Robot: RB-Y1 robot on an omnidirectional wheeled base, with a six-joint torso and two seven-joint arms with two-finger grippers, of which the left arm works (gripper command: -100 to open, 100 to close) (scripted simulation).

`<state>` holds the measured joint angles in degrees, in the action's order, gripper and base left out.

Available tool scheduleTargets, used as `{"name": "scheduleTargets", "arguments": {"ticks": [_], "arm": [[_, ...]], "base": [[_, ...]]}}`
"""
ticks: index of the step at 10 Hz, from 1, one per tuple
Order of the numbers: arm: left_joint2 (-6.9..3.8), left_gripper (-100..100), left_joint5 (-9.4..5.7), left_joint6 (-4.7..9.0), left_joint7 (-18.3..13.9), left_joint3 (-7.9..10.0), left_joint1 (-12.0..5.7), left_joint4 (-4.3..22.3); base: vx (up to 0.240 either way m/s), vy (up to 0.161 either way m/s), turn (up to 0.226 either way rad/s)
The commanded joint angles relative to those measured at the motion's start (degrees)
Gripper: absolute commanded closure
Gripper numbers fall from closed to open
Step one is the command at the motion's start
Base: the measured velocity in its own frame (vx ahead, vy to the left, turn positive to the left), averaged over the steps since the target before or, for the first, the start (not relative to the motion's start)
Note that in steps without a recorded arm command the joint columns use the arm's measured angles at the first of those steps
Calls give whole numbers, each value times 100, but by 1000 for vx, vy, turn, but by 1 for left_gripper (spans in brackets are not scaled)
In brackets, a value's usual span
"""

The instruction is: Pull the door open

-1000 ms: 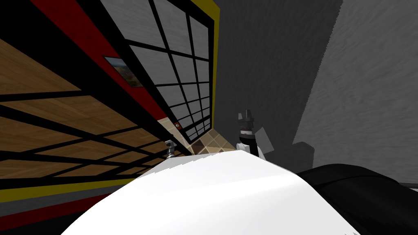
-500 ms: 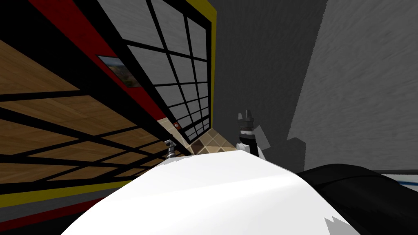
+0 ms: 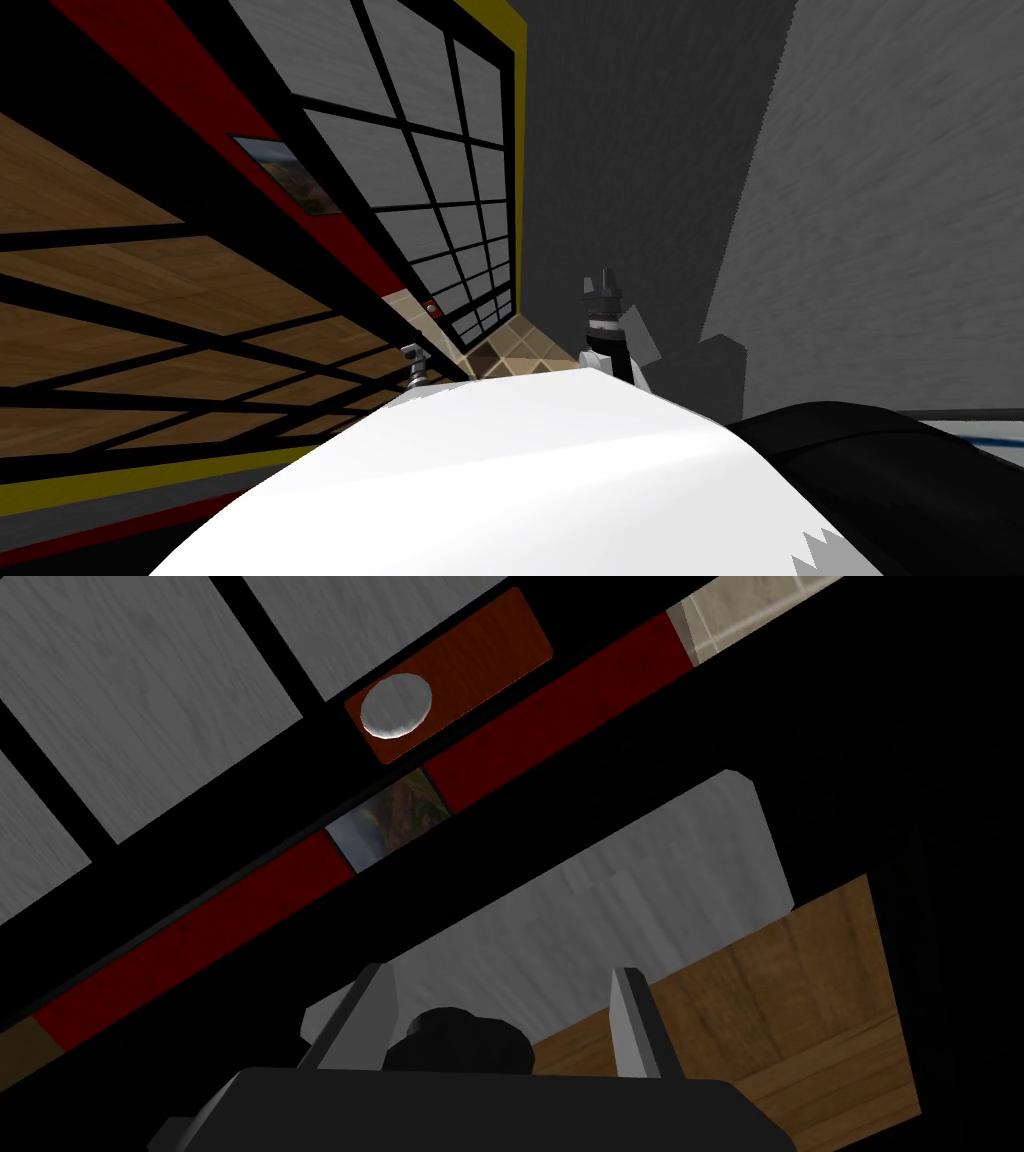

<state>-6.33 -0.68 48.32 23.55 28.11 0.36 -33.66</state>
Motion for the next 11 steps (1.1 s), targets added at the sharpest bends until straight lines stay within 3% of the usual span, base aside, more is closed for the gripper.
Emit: {"name": "scheduleTargets", "arguments": {"ticks": [1,4,7,11], "arm": [[-167,100,-80,104,-58,150,42,177],[-167,100,-80,104,-58,150,42,177],[-176,100,-101,96,-516,156,53,146],[-176,100,-101,96,-532,156,53,146]], "base": [[-30,12,-26],[4,-2,10],[-34,19,-82],[-10,4,0]]}}
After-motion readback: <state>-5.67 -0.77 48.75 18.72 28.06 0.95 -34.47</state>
